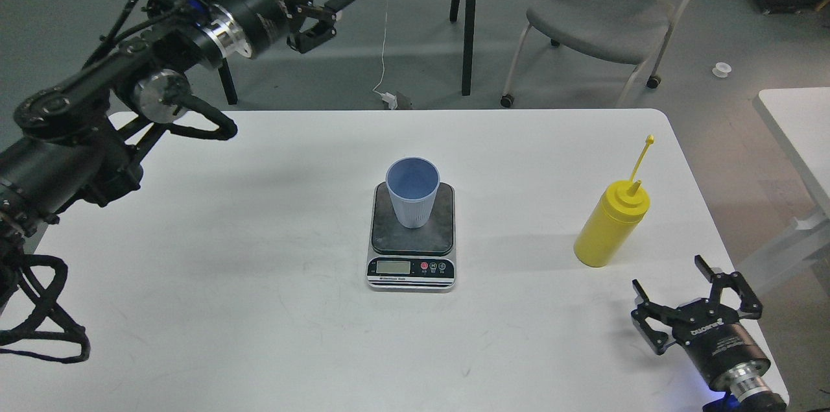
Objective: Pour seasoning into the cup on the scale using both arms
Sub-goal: 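Move the right gripper to the yellow bottle and grasp it, then lift the yellow bottle up and away from the table, then invert the yellow bottle over the blue cup, nozzle pointing down, then raise the yellow bottle away from the cup and turn it upright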
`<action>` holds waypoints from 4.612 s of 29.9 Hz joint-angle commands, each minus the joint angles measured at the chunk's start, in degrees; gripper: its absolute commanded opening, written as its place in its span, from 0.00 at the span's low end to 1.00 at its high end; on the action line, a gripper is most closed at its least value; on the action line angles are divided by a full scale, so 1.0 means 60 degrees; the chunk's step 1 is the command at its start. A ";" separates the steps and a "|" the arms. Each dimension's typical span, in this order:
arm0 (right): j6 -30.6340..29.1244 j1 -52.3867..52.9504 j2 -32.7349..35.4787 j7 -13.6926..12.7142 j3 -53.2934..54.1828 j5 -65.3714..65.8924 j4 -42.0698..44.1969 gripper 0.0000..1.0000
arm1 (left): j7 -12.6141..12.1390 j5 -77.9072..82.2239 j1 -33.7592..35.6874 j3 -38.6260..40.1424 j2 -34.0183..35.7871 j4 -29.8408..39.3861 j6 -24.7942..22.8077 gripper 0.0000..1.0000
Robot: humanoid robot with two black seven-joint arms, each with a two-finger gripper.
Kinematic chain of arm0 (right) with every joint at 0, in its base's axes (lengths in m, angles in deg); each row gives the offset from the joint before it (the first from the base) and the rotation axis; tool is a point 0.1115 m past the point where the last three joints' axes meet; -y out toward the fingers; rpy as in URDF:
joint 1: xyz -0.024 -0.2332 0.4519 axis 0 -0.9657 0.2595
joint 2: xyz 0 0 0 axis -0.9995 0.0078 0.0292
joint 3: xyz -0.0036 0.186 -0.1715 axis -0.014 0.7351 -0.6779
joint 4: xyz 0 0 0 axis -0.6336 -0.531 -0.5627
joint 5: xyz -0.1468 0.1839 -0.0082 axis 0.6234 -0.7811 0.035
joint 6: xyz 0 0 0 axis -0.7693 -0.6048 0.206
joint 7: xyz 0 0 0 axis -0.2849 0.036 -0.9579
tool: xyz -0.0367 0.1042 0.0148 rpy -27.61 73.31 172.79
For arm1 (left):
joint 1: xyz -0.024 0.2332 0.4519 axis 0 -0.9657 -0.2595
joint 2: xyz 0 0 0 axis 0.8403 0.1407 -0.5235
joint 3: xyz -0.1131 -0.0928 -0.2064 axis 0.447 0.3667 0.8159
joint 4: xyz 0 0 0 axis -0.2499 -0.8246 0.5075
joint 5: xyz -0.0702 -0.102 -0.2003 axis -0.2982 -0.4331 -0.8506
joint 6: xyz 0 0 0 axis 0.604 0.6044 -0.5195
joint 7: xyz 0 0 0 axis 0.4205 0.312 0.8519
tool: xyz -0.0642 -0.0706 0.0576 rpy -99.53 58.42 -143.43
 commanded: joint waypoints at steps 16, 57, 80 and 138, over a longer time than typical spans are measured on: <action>0.0000 0.0890 -0.1621 0.0396 0.0105 0.0620 0.0792 0.98 | -0.0059 -0.4270 -0.1366 0.2258 -0.0012 -0.2510 -0.0728 0.99; 0.0000 0.4302 -0.1258 0.1730 0.0706 0.1481 0.2873 0.44 | -0.0059 -0.4226 -0.1791 0.2243 0.0237 -0.2437 -0.0728 0.99; 0.2966 1.0177 -0.0404 0.1701 -0.2001 0.9480 0.2448 0.41 | 0.0000 -0.4196 -0.2201 0.2141 0.0208 -0.2452 -0.0728 0.99; 0.6601 1.2229 -0.0173 0.2141 -0.7395 1.0806 0.2288 0.41 | -0.0103 -0.4123 -0.1996 0.1936 0.0076 -0.2378 -0.0728 0.99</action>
